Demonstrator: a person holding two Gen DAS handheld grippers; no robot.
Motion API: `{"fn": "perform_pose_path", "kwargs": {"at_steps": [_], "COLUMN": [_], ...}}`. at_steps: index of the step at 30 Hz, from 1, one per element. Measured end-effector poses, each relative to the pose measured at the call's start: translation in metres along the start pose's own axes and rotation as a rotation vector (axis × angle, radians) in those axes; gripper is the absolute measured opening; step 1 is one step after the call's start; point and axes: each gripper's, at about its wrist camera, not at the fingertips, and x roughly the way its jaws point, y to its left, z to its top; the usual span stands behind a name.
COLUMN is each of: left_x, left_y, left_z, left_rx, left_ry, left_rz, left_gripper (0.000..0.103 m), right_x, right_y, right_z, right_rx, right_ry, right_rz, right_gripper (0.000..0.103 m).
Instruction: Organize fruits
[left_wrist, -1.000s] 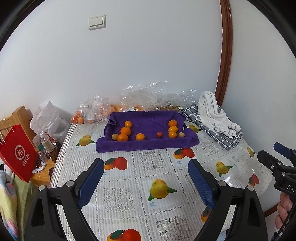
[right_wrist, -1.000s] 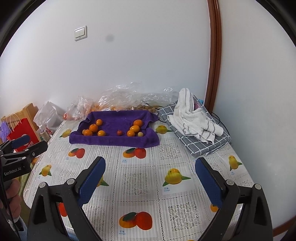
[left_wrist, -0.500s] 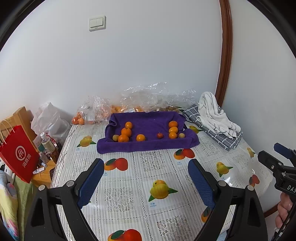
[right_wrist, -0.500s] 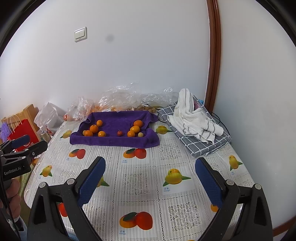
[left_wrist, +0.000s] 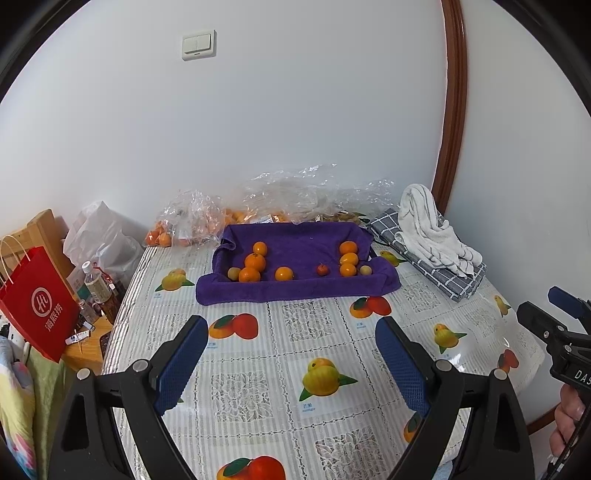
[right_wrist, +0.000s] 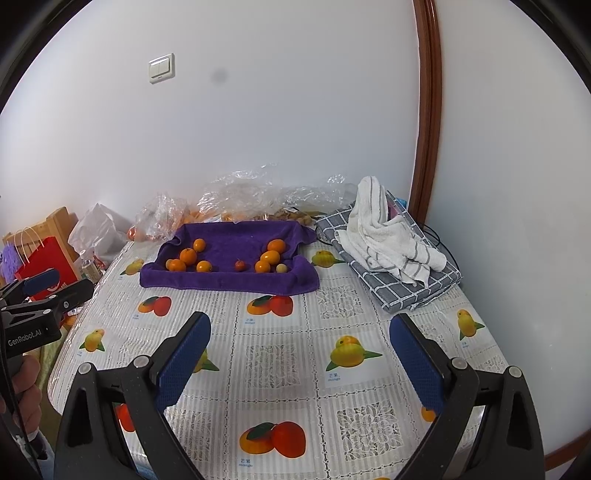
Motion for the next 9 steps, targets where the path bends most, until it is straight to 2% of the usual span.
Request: {"fn": "perform_pose_path", "kwargs": {"at_steps": [9], "left_x": [-0.0004], "left_y": [0.0023], "left_z": [-0.0010], "left_rx": [-0.010], "left_ry": [-0.002], "left_rz": [0.009], "left_gripper": [0.092], "right_x": [0.0004], "right_y": [0.0038], "right_z": [-0.0009], "right_rx": [-0.001], "right_ry": [0.002], "right_rz": [0.002], "right_gripper": [0.096]}}
